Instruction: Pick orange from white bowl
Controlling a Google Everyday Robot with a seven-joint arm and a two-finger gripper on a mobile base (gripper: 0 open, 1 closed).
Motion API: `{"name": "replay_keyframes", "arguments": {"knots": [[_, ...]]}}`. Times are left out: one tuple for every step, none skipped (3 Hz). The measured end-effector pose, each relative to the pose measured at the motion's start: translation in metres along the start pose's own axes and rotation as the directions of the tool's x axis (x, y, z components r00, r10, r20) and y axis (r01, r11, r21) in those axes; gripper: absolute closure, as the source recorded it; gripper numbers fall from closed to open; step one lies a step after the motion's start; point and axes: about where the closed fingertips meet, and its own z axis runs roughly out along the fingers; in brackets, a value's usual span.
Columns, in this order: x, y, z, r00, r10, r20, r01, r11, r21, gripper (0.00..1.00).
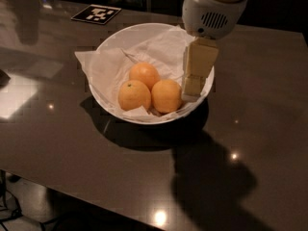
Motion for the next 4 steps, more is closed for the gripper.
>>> {"name": "replay_keyframes", "arguments": {"knots": [[-0.008,-0.009,0.002,1.000,0.019,0.011,-0.019,0.9998,-0.006,0.00],[-0.014,-0.020,0.014,0.999,0.043,0.007,-0.042,0.9980,-0.048,0.02],[-0.016,-0.028,0.029,0.996,0.084,-0.004,-0.084,0.9927,-0.087,0.00],[-0.017,-0.031,0.044,0.992,0.129,-0.015,-0.129,0.9843,-0.120,0.06]]}}
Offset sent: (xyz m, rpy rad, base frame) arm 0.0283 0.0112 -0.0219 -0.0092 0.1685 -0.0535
